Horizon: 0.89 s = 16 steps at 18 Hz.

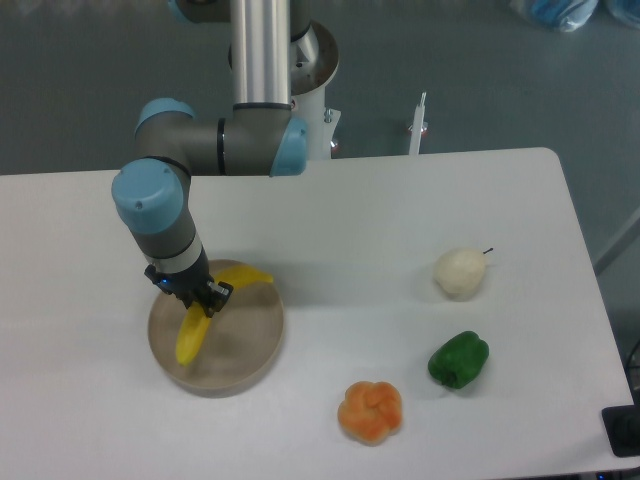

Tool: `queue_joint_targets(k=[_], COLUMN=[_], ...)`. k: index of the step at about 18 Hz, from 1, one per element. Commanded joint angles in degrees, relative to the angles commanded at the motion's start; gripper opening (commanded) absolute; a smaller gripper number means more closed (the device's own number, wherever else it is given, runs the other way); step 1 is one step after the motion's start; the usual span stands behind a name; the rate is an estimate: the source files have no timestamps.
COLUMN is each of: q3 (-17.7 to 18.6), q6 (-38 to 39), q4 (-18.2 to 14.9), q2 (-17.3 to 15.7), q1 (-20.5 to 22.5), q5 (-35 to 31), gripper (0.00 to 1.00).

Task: Place bananas on a plate
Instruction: 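Lower the banana onto the plate surface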

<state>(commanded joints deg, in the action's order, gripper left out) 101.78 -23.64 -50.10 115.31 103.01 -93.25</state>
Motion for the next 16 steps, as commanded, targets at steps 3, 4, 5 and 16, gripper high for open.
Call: queue_joint_targets(k=[3, 4, 5, 16], q3=[0.44, 0.35, 0.27, -0.44], q6=[-0.09, -0.09, -0.09, -0.44], q4=[0.17, 0.18, 0.18, 0.18], q2=[0.62, 0.62, 0.62, 1.50], q1=[-0.09, -0.09, -0.09, -0.09], q5=[0.00, 0.00, 0.00, 0.09], gripper=[0.24, 0.24, 0.24, 0.31])
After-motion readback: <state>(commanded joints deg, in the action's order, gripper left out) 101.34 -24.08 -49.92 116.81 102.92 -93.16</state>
